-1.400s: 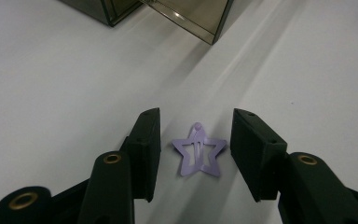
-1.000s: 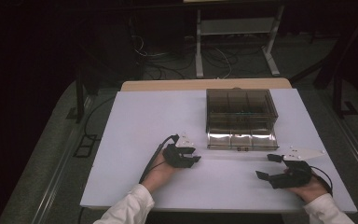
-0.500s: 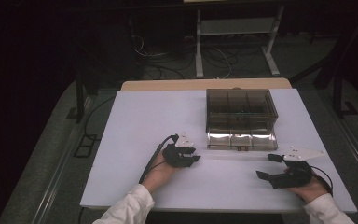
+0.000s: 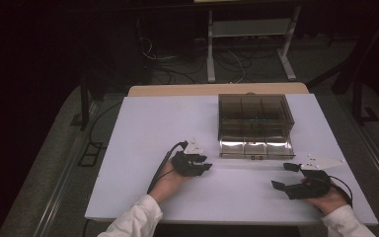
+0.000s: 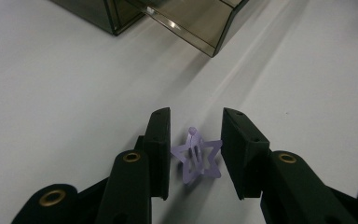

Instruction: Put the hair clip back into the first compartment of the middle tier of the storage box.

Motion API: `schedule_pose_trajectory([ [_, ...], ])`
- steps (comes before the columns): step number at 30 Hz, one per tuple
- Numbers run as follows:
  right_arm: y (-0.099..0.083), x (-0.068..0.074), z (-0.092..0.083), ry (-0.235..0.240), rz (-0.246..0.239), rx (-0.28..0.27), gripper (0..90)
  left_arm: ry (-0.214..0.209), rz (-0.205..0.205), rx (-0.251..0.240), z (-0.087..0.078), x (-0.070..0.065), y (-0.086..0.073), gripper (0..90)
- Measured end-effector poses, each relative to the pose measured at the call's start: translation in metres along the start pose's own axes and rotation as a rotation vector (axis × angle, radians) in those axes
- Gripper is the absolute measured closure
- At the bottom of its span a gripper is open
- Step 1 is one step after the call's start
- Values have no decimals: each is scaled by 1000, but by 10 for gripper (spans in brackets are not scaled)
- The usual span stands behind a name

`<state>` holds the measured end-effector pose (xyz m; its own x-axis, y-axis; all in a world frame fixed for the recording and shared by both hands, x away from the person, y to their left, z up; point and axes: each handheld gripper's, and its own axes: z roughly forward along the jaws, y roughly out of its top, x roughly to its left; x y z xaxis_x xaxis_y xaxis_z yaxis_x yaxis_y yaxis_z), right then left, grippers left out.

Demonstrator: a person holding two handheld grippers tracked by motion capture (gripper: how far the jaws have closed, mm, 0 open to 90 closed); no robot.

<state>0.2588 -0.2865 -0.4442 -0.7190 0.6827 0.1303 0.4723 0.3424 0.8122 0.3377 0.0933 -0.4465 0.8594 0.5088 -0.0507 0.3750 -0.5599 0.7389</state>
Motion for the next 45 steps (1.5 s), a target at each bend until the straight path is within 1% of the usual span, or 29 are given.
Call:
schedule_pose_trajectory([
  [4, 0, 0, 0, -1, -1, -1, 165, -6, -12, -1, -4, 2, 2, 634],
  [14, 0, 0, -1, -1, -1, -2, 165, -11, -24, -1, -10, 6, 6, 635],
  [16, 0, 0, 0, -1, -2, -2, 165, -16, -30, -6, -11, 6, 7, 636],
  [18, 0, 0, 0, 0, -2, -2, 164, -20, -27, -9, -12, 7, 8, 635],
  [20, 0, 0, 0, 0, -2, -1, 165, -29, -36, -12, -12, 7, 10, 635],
  [22, 0, 0, 0, 0, -2, -1, 165, -31, -29, -8, -12, 7, 12, 636],
  [28, 0, 0, 0, 0, -2, -1, 165, -43, -24, -23, -13, 8, 21, 635],
  [29, 0, 0, 0, 0, -2, -1, 164, -50, -27, -31, -13, 8, 24, 635],
  [33, 0, 0, 0, 0, -2, -2, 165, -56, -16, -41, -14, 8, 31, 636],
  [41, 0, 0, 0, 2, -1, 1, 165, -74, -5, -60, -14, 7, 42, 635],
  [42, 0, 0, 0, 2, 0, 1, 165, -76, -9, -65, -14, 7, 43, 635],
  [45, 0, 0, 0, 0, 1, 0, 165, -80, -1, -69, -13, 7, 48, 635],
])
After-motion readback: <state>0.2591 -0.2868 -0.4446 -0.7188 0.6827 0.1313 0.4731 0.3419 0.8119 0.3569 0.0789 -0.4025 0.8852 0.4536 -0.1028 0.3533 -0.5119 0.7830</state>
